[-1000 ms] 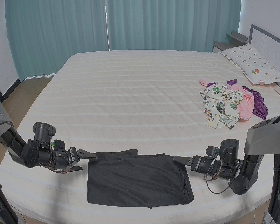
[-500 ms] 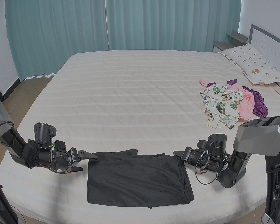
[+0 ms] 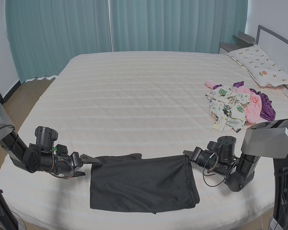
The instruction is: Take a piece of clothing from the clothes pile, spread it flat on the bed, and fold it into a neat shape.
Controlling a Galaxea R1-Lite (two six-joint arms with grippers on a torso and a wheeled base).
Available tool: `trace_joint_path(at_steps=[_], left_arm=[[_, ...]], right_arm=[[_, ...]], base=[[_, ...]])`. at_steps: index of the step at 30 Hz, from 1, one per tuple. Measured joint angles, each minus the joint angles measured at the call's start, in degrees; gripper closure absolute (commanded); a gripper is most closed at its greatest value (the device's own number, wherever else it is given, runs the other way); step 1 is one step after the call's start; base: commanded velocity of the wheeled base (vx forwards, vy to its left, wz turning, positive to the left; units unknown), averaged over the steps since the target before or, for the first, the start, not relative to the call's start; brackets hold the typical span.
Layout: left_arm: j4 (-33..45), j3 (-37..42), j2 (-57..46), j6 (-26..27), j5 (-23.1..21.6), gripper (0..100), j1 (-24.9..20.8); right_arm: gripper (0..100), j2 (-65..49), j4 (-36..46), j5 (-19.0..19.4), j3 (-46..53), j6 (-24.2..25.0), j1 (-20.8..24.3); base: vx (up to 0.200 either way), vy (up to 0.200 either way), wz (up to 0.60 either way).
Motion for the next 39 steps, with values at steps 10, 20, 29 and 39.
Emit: trace_joint_path(at_steps=[10, 20, 29, 39], left_arm=[[-0.02, -0.01, 0.0, 0.0, 0.0, 0, 0.01], [-0.29, -0.17, -1.34, -1.77, 0.16, 0, 0.0], [-2.65, 0.16, -8.79, -15.52, 1.37, 0, -4.18], [-3.66, 1.18, -8.94, -17.74, 6.86, 0, -11.07]], right_arm=[[0, 0.28, -0.02, -0.32, -0.13, 0.13, -0.63], [0, -0.57, -0.2, -0.27, 0.59, 0.33, -1.38], [0, -3.22, -0.85, -0.18, 3.73, 0.54, -3.23], [0, -4.41, -1.95, -0.16, 5.38, 0.43, -3.75]], base=[[0.0, 0.0, 0.0], [0.0, 0.0, 0.0], [0.0, 0.0, 0.0], [0.0, 0.0, 0.0]])
